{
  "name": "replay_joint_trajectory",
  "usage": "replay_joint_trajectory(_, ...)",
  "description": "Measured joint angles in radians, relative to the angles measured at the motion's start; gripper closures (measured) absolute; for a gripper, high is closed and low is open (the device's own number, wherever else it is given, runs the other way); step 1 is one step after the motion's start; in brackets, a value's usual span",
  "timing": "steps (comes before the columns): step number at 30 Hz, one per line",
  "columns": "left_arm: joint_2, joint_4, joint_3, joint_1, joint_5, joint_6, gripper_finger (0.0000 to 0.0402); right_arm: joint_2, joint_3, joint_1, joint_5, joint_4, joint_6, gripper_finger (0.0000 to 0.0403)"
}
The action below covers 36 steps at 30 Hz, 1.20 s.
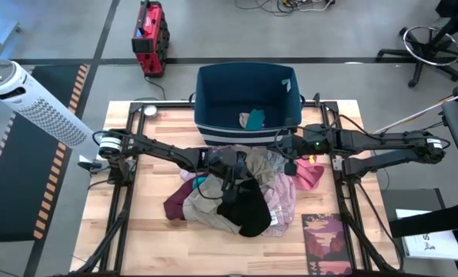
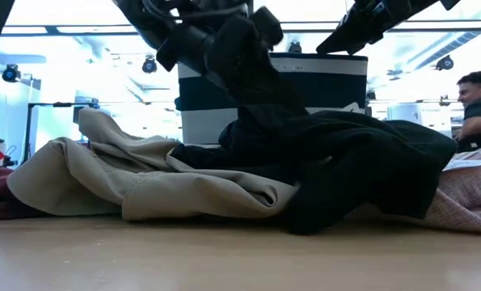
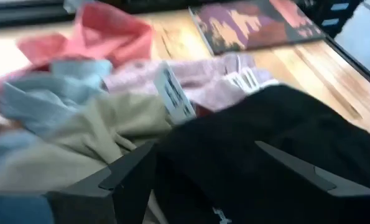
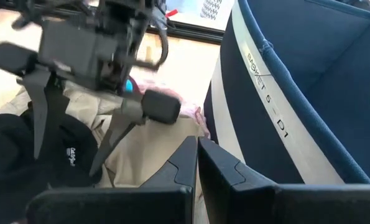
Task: Sort clothes
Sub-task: Put the black shorts into the blue laundry organizer
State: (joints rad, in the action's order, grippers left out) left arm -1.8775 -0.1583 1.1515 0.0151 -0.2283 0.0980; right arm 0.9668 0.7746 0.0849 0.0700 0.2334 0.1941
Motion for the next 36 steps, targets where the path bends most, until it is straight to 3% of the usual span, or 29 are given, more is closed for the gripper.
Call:
replay_joint_trajectory(14, -0.117, -0.042, 0.074, 0.002, -0.048, -0.048, 0.0187, 0.0, -0.001, 0.0, 0.0, 0.001, 0.001, 0.0403)
replay_joint_trajectory(21, -0.17, 0.017, 0.119, 0.004, -0.048, -0.064, 0.0217, 0.0, -0.001, 0.0, 0.0, 0.001, 0.005, 0.0403)
replay_joint_trajectory(26, -0.178, 0.053, 0.126, 0.005, 0.015, -0.061, 0.0273, 0.0, -0.002, 0.0, 0.0, 0.001, 0.006, 0.0403)
replay_joint_trajectory(31, -0.171, 0.068, 0.129, 0.006, 0.049, -0.054, 0.0378, 0.0, -0.003, 0.0, 0.0, 0.001, 0.007, 0.0403)
replay_joint_trajectory(36, -0.164, 0.087, 0.152, 0.017, -0.002, -0.059, 0.0391, 0.0, -0.004, 0.0, 0.0, 0.001, 0.007, 0.0403)
